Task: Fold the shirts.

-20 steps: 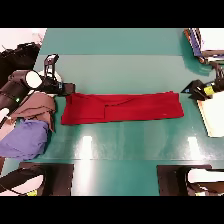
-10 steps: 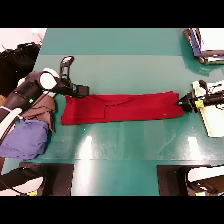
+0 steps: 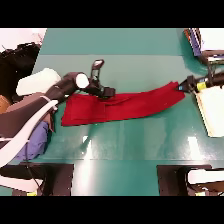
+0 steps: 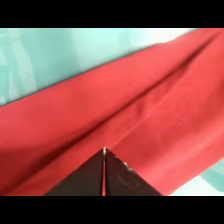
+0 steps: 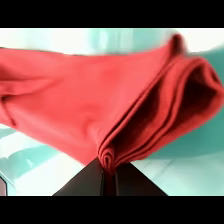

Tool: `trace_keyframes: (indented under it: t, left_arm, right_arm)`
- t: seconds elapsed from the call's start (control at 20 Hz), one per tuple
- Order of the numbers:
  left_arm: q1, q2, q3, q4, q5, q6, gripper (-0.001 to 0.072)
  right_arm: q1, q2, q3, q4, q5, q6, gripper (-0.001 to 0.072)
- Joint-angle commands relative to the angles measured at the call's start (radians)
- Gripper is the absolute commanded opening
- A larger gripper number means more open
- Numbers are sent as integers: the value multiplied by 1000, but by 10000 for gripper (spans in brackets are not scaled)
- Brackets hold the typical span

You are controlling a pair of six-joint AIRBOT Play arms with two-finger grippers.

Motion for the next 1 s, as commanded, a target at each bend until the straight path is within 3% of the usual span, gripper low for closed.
trace_keyframes:
  t: [0.0, 0.4, 0.6, 0.8, 0.95]
  left_arm:
    - [-71, -118, 82, -9, 1, 1, 24]
    - [-97, -156, 81, -37, 23, 6, 24]
    - [-90, -154, 82, -36, 42, 5, 24]
    - [6, -63, 83, -3, 4, 2, 24]
    - [150, 104, 84, 133, -49, 3, 24]
  right_arm:
    - [108, 113, 114, 3, -29, 69, 14]
    - [332, 149, 275, 4, -82, 140, 14]
    - [415, 148, 274, 96, -124, 134, 14]
    - [500, 148, 274, 126, -172, 122, 14]
    - [606, 139, 274, 128, -244, 105, 14]
